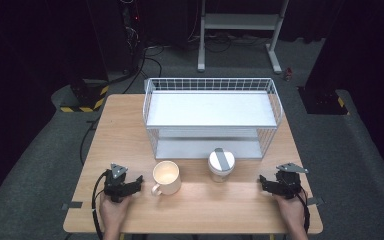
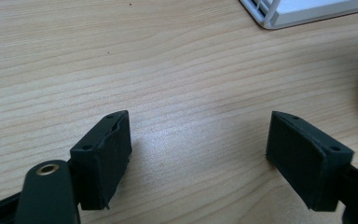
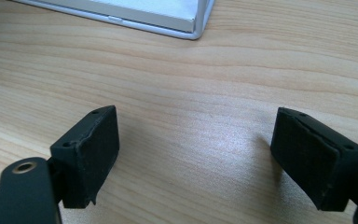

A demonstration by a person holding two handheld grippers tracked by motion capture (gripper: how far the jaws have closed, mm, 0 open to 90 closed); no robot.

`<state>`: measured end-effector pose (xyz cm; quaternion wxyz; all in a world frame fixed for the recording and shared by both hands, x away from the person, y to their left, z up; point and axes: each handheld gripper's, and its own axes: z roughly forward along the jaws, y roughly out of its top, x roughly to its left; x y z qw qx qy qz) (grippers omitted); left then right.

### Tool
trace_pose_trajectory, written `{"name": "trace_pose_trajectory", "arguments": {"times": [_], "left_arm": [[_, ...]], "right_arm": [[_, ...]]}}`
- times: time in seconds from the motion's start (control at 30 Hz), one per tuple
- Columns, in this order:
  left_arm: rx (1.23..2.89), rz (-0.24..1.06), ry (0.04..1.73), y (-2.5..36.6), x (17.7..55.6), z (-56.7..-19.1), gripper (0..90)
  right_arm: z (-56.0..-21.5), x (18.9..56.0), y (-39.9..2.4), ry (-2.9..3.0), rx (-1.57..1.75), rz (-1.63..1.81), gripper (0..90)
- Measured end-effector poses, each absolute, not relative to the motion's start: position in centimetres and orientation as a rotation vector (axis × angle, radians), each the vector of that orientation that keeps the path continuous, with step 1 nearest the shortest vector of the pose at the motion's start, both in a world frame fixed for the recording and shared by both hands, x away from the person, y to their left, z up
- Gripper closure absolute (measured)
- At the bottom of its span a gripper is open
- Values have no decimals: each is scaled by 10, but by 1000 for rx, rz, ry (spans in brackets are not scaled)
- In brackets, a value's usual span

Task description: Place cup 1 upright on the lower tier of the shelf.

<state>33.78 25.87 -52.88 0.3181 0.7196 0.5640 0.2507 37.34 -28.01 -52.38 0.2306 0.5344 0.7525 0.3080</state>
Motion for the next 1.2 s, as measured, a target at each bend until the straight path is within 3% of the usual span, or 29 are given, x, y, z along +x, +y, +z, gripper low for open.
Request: {"name": "trace_pose_trajectory", "arguments": {"times": [1.2], "left_arm": [[1885, 669, 1488, 260, 340, -529, 233]], "right_arm": [[-517, 348, -265, 2151, 1317, 1029, 177]]}}
